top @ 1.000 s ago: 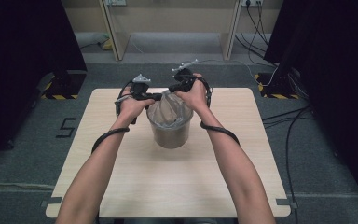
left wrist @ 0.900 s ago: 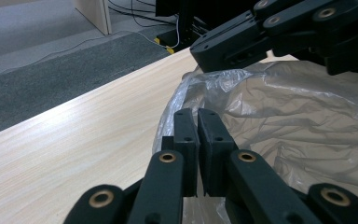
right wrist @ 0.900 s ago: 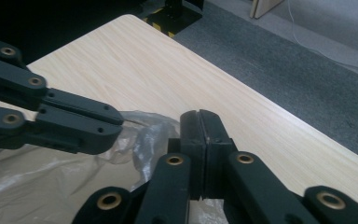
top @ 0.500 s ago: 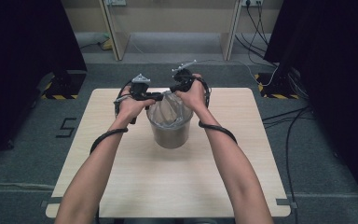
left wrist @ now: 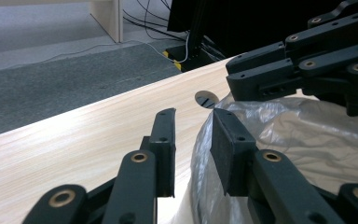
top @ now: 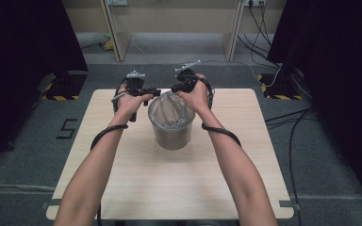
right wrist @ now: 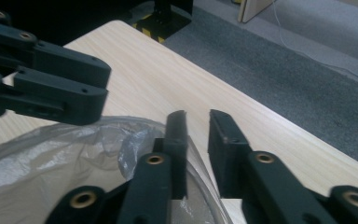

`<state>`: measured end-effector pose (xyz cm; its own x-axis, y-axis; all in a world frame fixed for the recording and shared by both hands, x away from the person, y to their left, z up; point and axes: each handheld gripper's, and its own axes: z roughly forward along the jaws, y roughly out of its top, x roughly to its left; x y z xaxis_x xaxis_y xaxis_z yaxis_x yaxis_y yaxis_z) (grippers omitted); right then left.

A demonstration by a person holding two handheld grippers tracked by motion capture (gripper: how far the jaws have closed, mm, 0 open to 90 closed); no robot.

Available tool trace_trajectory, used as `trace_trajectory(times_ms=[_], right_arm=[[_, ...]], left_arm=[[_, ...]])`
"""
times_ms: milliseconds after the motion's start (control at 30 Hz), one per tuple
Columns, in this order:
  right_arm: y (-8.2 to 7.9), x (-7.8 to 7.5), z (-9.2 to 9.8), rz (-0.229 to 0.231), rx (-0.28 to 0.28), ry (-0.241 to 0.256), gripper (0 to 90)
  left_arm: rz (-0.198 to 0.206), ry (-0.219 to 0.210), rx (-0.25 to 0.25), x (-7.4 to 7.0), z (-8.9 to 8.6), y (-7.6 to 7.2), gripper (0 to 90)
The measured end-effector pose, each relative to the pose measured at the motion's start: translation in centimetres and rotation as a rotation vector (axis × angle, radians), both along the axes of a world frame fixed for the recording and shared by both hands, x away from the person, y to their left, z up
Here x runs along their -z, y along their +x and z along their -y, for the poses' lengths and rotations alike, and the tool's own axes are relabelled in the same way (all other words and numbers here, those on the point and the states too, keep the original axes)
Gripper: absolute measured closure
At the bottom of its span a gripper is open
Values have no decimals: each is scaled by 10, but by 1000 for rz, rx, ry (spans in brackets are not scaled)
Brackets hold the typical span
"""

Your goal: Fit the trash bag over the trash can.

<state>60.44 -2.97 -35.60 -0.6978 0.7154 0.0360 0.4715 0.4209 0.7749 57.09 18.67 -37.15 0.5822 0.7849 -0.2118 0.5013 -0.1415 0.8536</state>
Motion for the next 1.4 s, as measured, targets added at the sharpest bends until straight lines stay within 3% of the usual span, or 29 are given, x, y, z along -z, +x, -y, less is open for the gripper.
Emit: trace_trajectory(times_ms=[367, 567, 700, 967, 1400], right_arm=[[-7, -14, 12, 29, 16, 36, 690], [-15, -18, 21, 43, 12, 41, 677], [-19, -18, 27, 43, 14, 35, 673], [-21, -12, 42, 33, 34, 30, 666], [-23, -10, 50, 34, 46, 32, 655]], left_arm=[[-44, -8, 31, 5, 9, 9, 725], [-56, -20, 33, 6, 11, 11, 843], [-67, -27, 19, 6, 12, 12, 895], [-110, -54, -6, 5, 10, 15, 898], [-169, -36, -56, 9, 4, 19, 898]])
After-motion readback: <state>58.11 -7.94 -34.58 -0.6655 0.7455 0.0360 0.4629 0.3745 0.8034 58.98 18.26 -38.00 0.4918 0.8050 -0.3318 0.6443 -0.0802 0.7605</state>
